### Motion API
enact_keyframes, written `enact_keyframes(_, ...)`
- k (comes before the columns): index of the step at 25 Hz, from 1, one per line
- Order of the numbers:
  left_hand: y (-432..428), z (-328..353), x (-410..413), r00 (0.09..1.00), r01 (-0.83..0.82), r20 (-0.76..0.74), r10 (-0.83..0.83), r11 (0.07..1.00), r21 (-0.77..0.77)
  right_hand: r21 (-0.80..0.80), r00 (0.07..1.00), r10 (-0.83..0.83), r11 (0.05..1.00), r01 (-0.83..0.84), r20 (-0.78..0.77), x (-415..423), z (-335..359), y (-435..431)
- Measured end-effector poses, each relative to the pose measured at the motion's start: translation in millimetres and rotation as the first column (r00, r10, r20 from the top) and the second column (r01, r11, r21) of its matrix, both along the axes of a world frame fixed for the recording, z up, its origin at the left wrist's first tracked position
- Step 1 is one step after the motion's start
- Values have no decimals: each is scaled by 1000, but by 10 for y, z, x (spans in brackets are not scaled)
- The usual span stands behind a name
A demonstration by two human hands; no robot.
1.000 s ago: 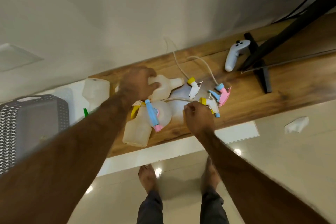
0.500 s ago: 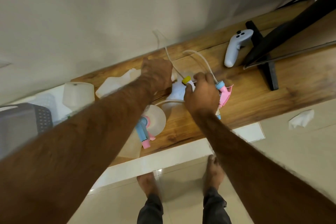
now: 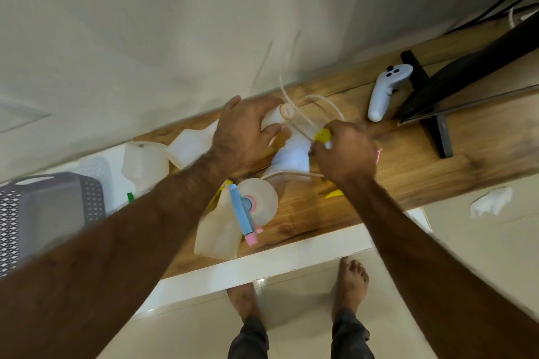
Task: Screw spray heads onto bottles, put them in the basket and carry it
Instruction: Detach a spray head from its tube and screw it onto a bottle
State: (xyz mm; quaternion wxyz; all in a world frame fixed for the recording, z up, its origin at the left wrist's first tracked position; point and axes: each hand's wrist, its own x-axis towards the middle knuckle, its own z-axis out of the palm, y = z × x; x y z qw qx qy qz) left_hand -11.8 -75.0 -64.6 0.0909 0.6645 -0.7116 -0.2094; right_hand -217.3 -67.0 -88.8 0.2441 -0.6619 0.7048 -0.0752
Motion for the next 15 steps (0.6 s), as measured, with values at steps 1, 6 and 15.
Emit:
enact_keyframes(1, 0, 9, 35, 1000, -13, -11, 13, 1000, -23, 14, 996, -16, 1000, 14, 87, -109, 105, 46)
enact_keyframes(6, -28, 88, 184, 997, -58, 37, 63, 989, -135, 297, 838, -59, 946, -126, 542, -623, 823, 247)
enact_keyframes(15, 42, 185, 254, 994, -6, 109, 29, 978, -209, 466, 737, -57, 807, -362, 673, -824, 1215, 320)
